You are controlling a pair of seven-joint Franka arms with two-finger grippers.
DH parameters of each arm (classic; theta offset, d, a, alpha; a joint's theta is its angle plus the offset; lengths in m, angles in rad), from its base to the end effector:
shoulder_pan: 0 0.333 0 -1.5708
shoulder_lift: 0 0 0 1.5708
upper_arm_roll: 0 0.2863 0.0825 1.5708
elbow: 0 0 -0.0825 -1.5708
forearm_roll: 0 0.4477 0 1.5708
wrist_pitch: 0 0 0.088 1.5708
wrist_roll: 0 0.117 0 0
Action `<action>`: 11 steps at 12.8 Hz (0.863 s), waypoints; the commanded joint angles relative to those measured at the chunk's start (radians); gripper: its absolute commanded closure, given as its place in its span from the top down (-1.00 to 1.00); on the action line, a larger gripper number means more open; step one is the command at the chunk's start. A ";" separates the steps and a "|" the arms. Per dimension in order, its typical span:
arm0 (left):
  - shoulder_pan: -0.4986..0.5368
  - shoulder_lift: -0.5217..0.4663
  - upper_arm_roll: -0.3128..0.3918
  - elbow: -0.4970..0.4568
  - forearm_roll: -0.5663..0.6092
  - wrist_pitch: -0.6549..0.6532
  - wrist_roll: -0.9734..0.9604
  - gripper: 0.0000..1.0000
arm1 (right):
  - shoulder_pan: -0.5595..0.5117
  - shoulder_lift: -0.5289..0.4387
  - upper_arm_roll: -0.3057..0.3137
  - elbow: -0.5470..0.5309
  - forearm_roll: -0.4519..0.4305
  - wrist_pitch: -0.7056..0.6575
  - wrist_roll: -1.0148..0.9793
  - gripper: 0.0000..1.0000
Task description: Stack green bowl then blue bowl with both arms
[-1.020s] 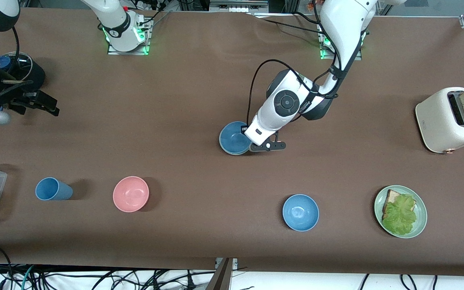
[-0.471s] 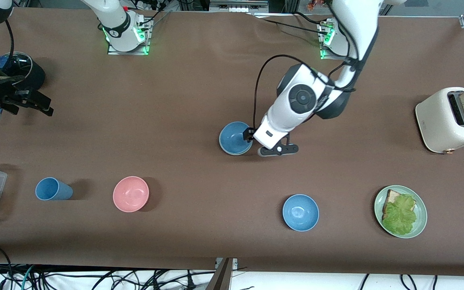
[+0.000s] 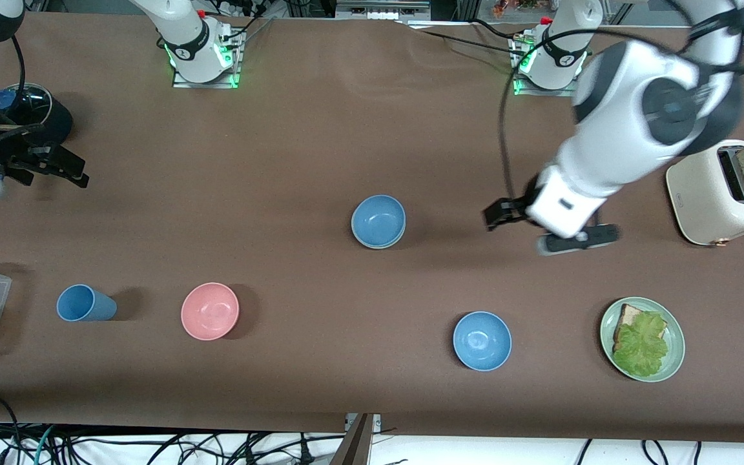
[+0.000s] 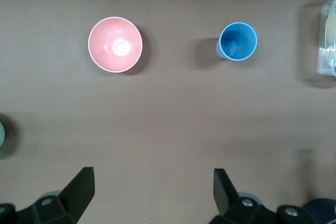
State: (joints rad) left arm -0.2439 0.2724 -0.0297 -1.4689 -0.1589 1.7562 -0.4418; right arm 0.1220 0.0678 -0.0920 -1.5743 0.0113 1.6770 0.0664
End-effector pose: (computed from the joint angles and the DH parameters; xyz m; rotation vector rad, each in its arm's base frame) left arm 0.6718 -0.2028 0.4776 2.9672 0.2940 -0.0650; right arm 0.6457 0.0221 0.5498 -3.1338 0.0581 -0.0547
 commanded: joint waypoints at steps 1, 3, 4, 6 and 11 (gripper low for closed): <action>0.101 -0.048 -0.015 -0.011 0.033 -0.096 0.161 1.00 | -0.004 0.009 0.008 0.026 -0.011 -0.022 -0.006 1.00; 0.162 -0.076 -0.021 -0.013 0.084 -0.130 0.233 1.00 | -0.002 0.009 0.017 0.026 -0.011 -0.020 -0.010 1.00; 0.185 -0.087 -0.021 -0.014 0.084 -0.150 0.280 1.00 | 0.008 0.009 0.017 0.028 -0.011 -0.020 -0.010 0.99; 0.228 -0.097 -0.022 -0.014 0.093 -0.184 0.319 1.00 | 0.018 0.009 0.017 0.028 -0.010 -0.022 -0.010 0.99; 0.253 -0.105 -0.018 -0.007 0.105 -0.215 0.384 1.00 | 0.018 0.009 0.017 0.028 -0.007 -0.022 -0.010 0.99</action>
State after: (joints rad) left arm -0.0022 0.1843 -0.0328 -1.4693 -0.0784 1.5599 -0.0844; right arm 0.1378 0.0678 -0.0749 -1.5741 0.0113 1.6766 0.0657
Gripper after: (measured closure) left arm 0.000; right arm 0.000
